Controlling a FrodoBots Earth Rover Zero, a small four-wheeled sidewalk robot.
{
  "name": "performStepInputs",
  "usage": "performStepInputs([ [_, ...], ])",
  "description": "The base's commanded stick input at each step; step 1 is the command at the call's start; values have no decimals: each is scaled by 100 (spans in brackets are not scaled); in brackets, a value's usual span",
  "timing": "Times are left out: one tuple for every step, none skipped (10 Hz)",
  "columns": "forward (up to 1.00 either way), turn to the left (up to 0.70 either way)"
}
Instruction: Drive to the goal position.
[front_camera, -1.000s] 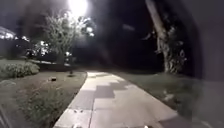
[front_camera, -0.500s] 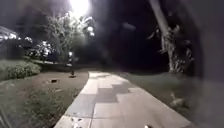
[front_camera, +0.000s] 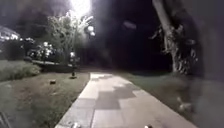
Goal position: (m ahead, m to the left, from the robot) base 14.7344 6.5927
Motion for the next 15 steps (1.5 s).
performStepInputs([
  [45, 0],
  [45, 0],
  [45, 0],
  [45, 0],
  [45, 0],
  [45, 0],
  [45, 0],
  [45, 0],
  [45, 0],
  [45, 0],
  [45, 0],
  [45, 0],
  [45, 0],
  [45, 0],
  [45, 0],
])
